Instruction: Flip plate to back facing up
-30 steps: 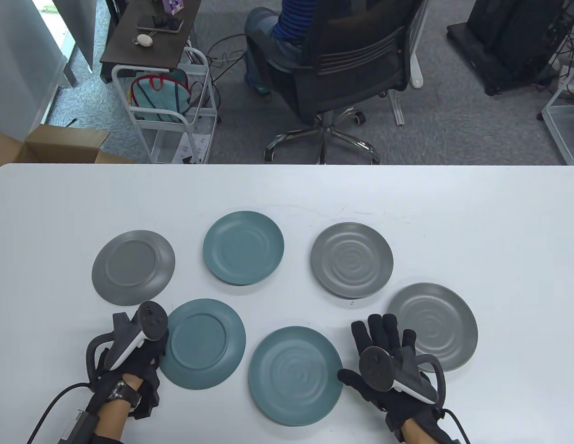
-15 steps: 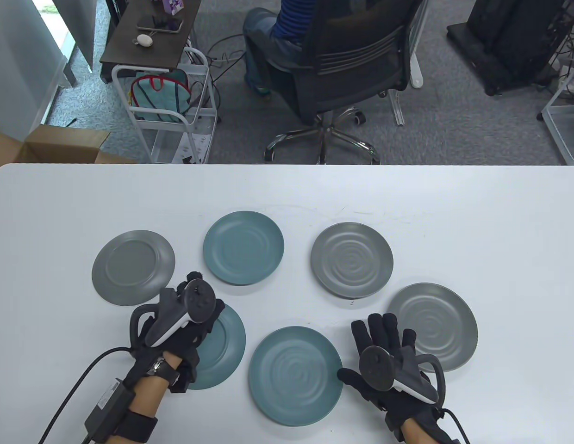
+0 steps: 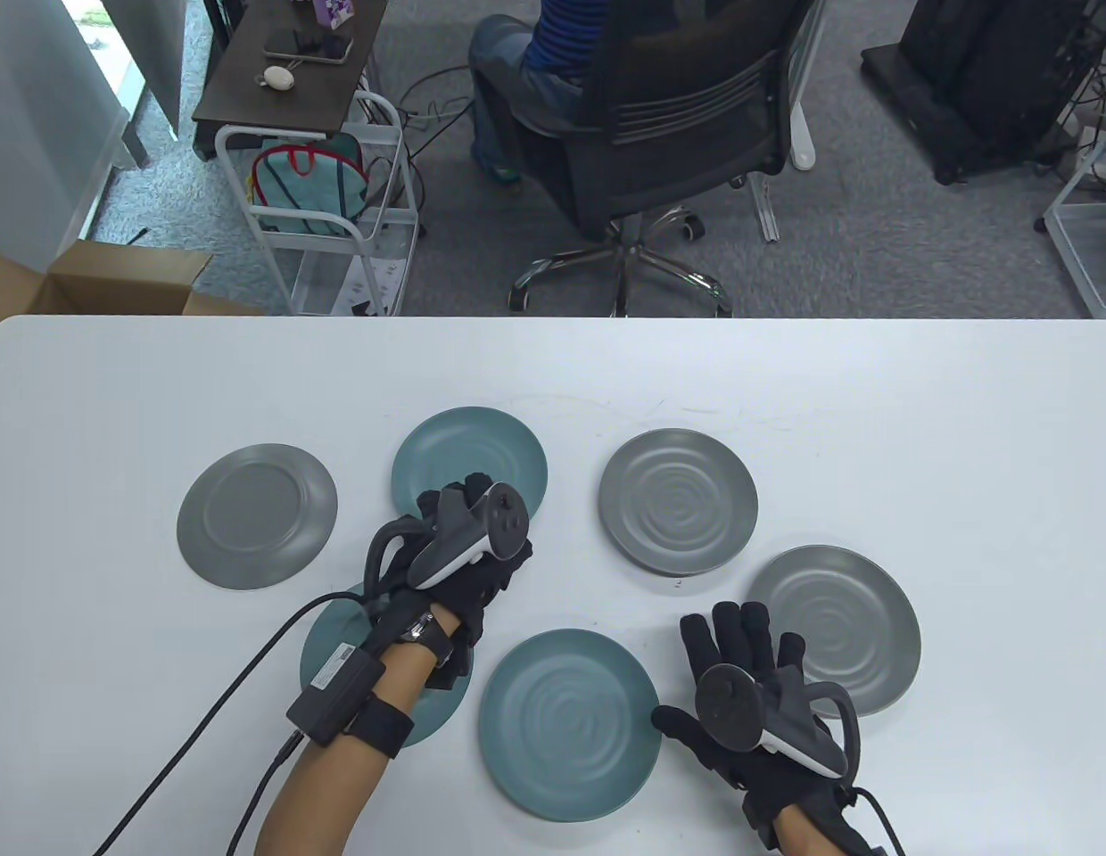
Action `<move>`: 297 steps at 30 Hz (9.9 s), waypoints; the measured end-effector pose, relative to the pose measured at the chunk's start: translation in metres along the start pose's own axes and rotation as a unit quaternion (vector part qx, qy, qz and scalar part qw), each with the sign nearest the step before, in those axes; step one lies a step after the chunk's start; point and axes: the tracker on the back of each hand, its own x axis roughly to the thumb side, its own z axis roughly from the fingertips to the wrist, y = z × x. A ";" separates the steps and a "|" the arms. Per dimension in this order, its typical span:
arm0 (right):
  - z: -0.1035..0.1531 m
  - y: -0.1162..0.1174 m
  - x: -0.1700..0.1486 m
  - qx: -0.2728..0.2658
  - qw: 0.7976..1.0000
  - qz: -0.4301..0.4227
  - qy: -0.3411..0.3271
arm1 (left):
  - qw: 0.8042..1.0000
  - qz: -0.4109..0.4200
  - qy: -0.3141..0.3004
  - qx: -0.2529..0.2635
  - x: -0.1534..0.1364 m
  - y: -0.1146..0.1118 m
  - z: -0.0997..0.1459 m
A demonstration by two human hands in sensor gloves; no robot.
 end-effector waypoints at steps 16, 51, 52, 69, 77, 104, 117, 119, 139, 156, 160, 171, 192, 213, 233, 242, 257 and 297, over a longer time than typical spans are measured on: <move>0.000 -0.001 0.000 -0.002 1.000 0.001 -0.001 | 0.999 -0.022 0.030 -0.028 0.024 -0.012 -0.041; 0.000 -0.003 0.002 -0.004 1.000 0.006 -0.001 | 0.990 -0.130 0.046 0.008 0.046 -0.032 -0.058; 0.000 -0.003 0.003 -0.004 1.000 0.005 -0.001 | 0.990 -0.130 0.045 0.009 0.047 -0.033 -0.058; 0.000 -0.003 0.003 -0.004 1.000 0.000 -0.005 | 0.996 -0.084 0.013 0.019 0.045 -0.017 -0.051; 0.000 -0.003 0.003 -0.005 1.000 -0.004 -0.006 | 1.000 0.003 -0.004 0.028 0.037 0.007 -0.039; 0.000 -0.003 0.002 0.002 1.000 -0.012 -0.009 | 0.937 0.342 -0.028 0.072 -0.023 0.061 -0.010; 0.000 -0.003 0.003 0.005 1.000 -0.014 -0.008 | 0.862 0.504 -0.015 0.054 -0.058 0.052 -0.016; 0.000 -0.003 0.003 0.006 1.000 -0.013 -0.008 | 0.851 0.524 -0.008 0.049 -0.063 0.048 -0.018; -0.002 -0.002 0.005 0.014 1.000 -0.010 -0.008 | 0.835 0.536 0.127 0.001 -0.111 -0.016 -0.044; -0.002 -0.002 0.005 0.014 1.000 -0.009 -0.007 | 0.877 0.437 0.198 -0.016 -0.106 -0.031 -0.057; -0.003 -0.002 0.005 0.014 1.000 -0.009 -0.007 | 0.893 0.400 0.207 -0.016 -0.103 -0.028 -0.058; -0.003 -0.001 0.005 0.016 1.000 -0.009 -0.009 | 0.909 0.357 0.216 -0.025 -0.099 -0.024 -0.060; -0.003 -0.001 0.006 0.019 1.000 -0.006 -0.009 | 0.953 0.187 0.236 -0.007 -0.084 -0.017 -0.064; -0.004 0.001 0.005 0.018 1.000 -0.011 -0.009 | 0.975 0.107 0.192 0.028 -0.070 0.013 -0.037; -0.004 0.001 0.005 0.016 1.000 -0.004 -0.006 | 0.994 0.012 0.053 0.092 -0.043 0.041 0.032; -0.002 0.000 0.004 0.007 1.000 -0.002 -0.003 | 0.991 -0.043 0.001 0.127 -0.047 0.027 0.081; 0.000 -0.001 0.002 0.005 1.000 0.007 0.004 | 0.992 -0.082 -0.025 0.096 -0.078 -0.044 0.130; 0.004 -0.025 0.140 0.014 0.981 0.141 -0.135 | 0.994 -0.077 -0.019 0.080 -0.124 -0.087 0.144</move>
